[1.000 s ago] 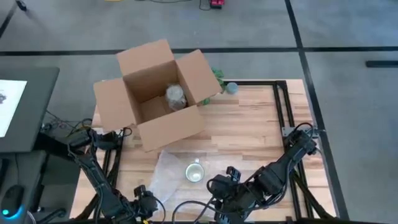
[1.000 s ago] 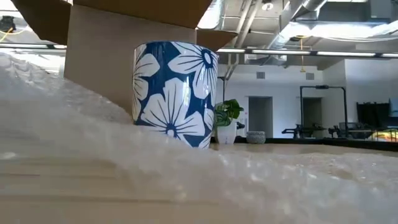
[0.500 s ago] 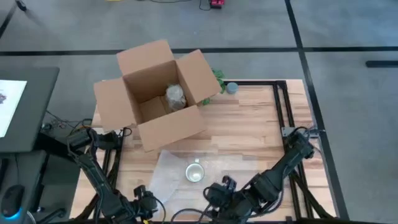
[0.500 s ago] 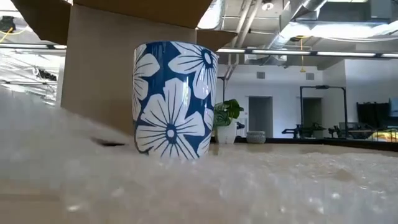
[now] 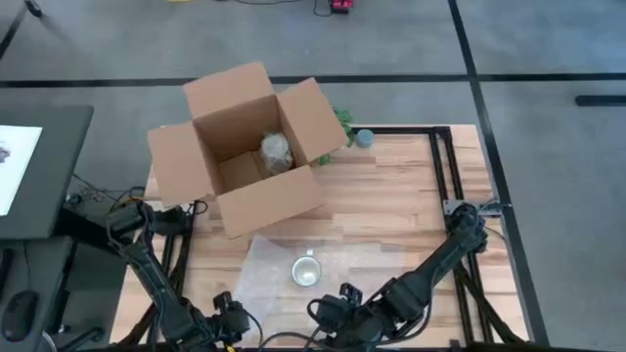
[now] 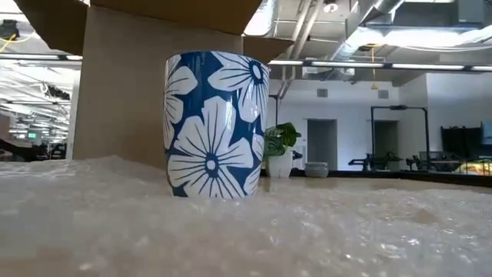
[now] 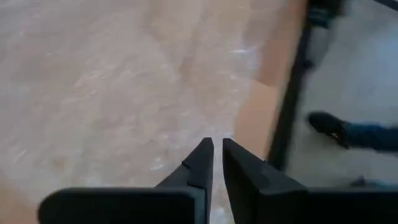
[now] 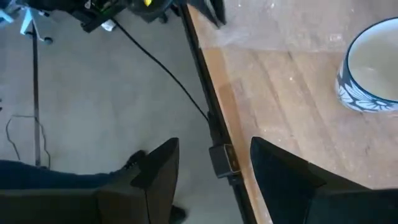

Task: Wrap mug
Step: Wrap the blue mug with the bubble wrap

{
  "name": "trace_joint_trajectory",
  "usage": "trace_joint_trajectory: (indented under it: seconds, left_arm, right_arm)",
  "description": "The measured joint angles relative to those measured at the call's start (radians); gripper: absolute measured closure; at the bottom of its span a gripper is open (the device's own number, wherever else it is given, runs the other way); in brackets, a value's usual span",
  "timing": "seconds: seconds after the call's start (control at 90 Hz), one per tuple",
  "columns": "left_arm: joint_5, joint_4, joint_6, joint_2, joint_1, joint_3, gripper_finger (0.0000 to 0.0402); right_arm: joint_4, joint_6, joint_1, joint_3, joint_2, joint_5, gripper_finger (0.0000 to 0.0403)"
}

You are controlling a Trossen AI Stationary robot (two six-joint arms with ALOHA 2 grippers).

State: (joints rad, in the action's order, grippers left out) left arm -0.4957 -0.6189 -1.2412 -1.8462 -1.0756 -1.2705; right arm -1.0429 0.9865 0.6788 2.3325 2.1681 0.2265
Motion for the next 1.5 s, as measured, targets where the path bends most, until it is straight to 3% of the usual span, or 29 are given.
trace_joint_trajectory:
  seconds: [0.1,0.178,0.356,0.511,0.767,0.878,1.144,1.5]
  left_arm:
    - [0.083,0.107,0.235,0.000,-0.025,0.000,0.0341]
    - [0.130,0.112,0.334,-0.003,-0.046,-0.001,0.0310]
    - [0.073,0.050,0.405,-0.005,-0.061,0.007,0.0240]
    - [0.077,0.128,0.459,-0.005,-0.055,0.085,0.0223]
    - [0.129,0.208,0.462,-0.007,-0.032,0.177,0.0264]
    - [0.157,0.286,0.439,-0.007,-0.032,0.219,0.0298]
    - [0.160,0.269,0.403,-0.006,-0.031,0.226,0.0393]
    - [0.092,0.188,0.298,0.026,-0.052,0.160,0.0401]
  right_arm:
    - [0.001,-0.001,0.000,0.000,0.000,-0.009,0.0216]
    - [0.001,-0.009,0.000,0.000,0.000,-0.019,0.0216]
    - [0.001,-0.011,0.000,0.000,0.000,-0.020,0.0216]
    - [0.002,-0.014,0.000,0.000,0.000,-0.020,0.0216]
    - [0.008,-0.042,-0.004,0.000,0.000,-0.020,0.0216]
    - [0.013,-0.042,-0.007,0.000,0.000,-0.020,0.0216]
    - [0.012,-0.038,-0.007,0.000,0.000,-0.020,0.0216]
    - [0.004,-0.038,-0.019,0.000,0.000,-0.021,0.0216]
